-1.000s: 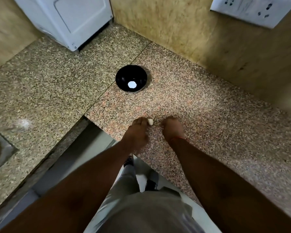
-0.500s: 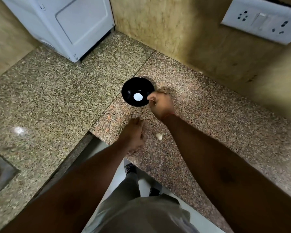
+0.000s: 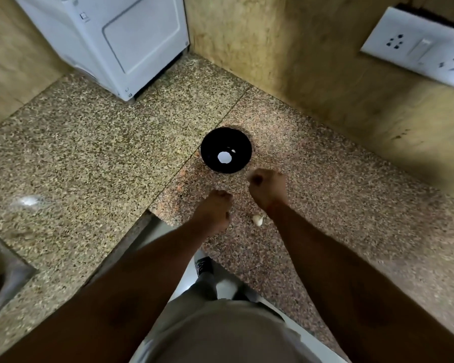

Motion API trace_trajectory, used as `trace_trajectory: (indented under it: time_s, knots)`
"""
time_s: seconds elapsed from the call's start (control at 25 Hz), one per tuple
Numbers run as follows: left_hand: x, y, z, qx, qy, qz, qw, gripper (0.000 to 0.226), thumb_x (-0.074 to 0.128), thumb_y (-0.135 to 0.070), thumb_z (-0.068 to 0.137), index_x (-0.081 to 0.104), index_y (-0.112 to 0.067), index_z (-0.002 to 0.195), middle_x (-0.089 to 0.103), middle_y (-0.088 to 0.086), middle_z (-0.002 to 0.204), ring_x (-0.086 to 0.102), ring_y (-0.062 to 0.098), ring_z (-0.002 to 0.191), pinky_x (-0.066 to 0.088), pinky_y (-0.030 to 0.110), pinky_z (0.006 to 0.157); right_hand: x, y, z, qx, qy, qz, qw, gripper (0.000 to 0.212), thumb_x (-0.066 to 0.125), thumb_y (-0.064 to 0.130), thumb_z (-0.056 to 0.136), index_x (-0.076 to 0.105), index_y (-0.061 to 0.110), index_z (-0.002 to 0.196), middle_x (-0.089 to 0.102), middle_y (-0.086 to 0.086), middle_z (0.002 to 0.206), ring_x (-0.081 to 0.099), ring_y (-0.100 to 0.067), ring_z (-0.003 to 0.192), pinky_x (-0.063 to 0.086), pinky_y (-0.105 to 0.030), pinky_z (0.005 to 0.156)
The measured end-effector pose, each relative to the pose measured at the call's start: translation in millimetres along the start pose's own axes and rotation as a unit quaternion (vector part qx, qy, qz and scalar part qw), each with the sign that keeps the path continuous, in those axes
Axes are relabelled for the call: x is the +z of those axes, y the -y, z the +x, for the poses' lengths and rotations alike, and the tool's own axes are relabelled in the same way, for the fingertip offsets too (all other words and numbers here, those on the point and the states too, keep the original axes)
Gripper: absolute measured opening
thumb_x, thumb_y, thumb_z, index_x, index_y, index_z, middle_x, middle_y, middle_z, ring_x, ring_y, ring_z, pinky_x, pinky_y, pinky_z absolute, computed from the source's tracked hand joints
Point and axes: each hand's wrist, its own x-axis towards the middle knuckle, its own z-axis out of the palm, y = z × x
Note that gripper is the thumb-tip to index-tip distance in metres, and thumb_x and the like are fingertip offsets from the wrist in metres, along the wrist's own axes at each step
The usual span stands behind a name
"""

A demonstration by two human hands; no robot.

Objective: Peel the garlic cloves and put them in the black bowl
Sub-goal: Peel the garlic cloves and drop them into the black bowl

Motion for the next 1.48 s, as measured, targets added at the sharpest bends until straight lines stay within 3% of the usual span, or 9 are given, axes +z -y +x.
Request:
trace_trajectory:
  time_s: [0.12, 0.24, 0.44, 0.56, 0.64, 0.72, 1.08, 1.24, 1.48]
  knots:
    - [17, -16, 7, 0.034, -0.005, -0.040, 0.999, 0.037, 0.060, -0.016, 0.082, 0.068, -0.009, 0.117, 0.065, 0.014, 0.112, 0.061, 0.035, 0.108, 0.054, 0.037, 0.087, -9, -35, -44, 0.055, 0.082, -0.029, 0.995, 0.030, 0.072, 0.025, 0.072, 0.078, 0.030, 0.100, 0.075, 0.011, 0.104, 0.066, -0.008, 0.087, 0.053, -0.024, 0.079]
    - [25, -39, 6, 0.039, -0.033, -0.114, 0.992, 0.018, 0.062, -0.010, 0.078, 0.069, -0.013, 0.094, 0.065, 0.009, 0.091, 0.062, 0.027, 0.082, 0.043, 0.029, 0.068, -8, -58, -70, 0.044, 0.111, -0.030, 0.992, 0.027, 0.074, 0.043, 0.074, 0.077, 0.033, 0.100, 0.071, 0.007, 0.101, 0.067, -0.014, 0.089, 0.057, -0.032, 0.079]
    - [47, -55, 1, -0.031, -0.048, -0.266, 0.962, 0.011, 0.068, -0.011, 0.087, 0.078, -0.011, 0.090, 0.074, 0.003, 0.085, 0.068, 0.021, 0.078, 0.053, 0.030, 0.070, 0, -61, -79, 0.084, 0.135, 0.010, 0.987, 0.010, 0.083, 0.031, 0.080, 0.075, 0.029, 0.085, 0.071, 0.006, 0.084, 0.066, -0.015, 0.079, 0.057, -0.032, 0.074]
    - [53, -49, -4, -0.116, -0.038, -0.390, 0.913, 0.011, 0.072, 0.005, 0.087, 0.075, 0.000, 0.096, 0.069, 0.008, 0.080, 0.063, 0.012, 0.065, 0.051, 0.024, 0.061, 3, -65, -80, 0.141, 0.177, 0.152, 0.962, 0.021, 0.080, 0.005, 0.082, 0.073, 0.024, 0.080, 0.075, -0.004, 0.086, 0.071, -0.023, 0.083, 0.061, -0.046, 0.084]
    - [53, -45, -10, -0.127, -0.052, -0.507, 0.851, 0.010, 0.073, 0.011, 0.084, 0.071, 0.007, 0.093, 0.067, 0.016, 0.069, 0.061, 0.014, 0.049, 0.048, 0.024, 0.047, 7, -71, -83, 0.172, 0.197, 0.285, 0.922, 0.022, 0.072, -0.007, 0.087, 0.074, 0.009, 0.101, 0.075, -0.022, 0.104, 0.073, -0.039, 0.098, 0.059, -0.056, 0.091]
    - [50, -43, -13, -0.134, -0.071, -0.549, 0.822, 0.013, 0.075, 0.012, 0.083, 0.071, 0.010, 0.095, 0.068, 0.013, 0.064, 0.061, 0.013, 0.045, 0.048, 0.023, 0.044, 8, -70, -85, 0.193, 0.200, 0.360, 0.890, 0.029, 0.065, -0.013, 0.090, 0.067, -0.003, 0.117, 0.069, -0.030, 0.117, 0.071, -0.041, 0.101, 0.057, -0.057, 0.094]
    - [35, -43, -17, -0.115, -0.118, -0.547, 0.821, 0.015, 0.077, 0.005, 0.084, 0.074, 0.006, 0.099, 0.075, 0.021, 0.078, 0.065, 0.025, 0.053, 0.056, 0.031, 0.051, -1, -55, -77, 0.220, 0.189, 0.458, 0.840, 0.037, 0.057, -0.023, 0.087, 0.066, -0.007, 0.120, 0.069, -0.028, 0.118, 0.070, -0.031, 0.095, 0.063, -0.039, 0.082]
    - [28, -44, -12, -0.116, -0.107, -0.550, 0.820, 0.020, 0.076, 0.007, 0.085, 0.072, 0.005, 0.105, 0.072, 0.030, 0.084, 0.063, 0.016, 0.049, 0.052, 0.027, 0.049, -5, -51, -73, 0.227, 0.197, 0.487, 0.820, 0.037, 0.054, -0.017, 0.092, 0.063, -0.009, 0.127, 0.069, -0.025, 0.118, 0.072, -0.028, 0.094, 0.062, -0.032, 0.078]
    - [28, -42, -8, -0.125, -0.102, -0.534, 0.830, 0.016, 0.071, 0.006, 0.090, 0.074, 0.005, 0.105, 0.072, 0.017, 0.071, 0.063, 0.024, 0.055, 0.054, 0.034, 0.059, -5, -52, -71, 0.215, 0.184, 0.502, 0.817, 0.038, 0.061, -0.013, 0.093, 0.060, -0.010, 0.131, 0.068, -0.026, 0.126, 0.072, -0.029, 0.100, 0.062, -0.031, 0.080]
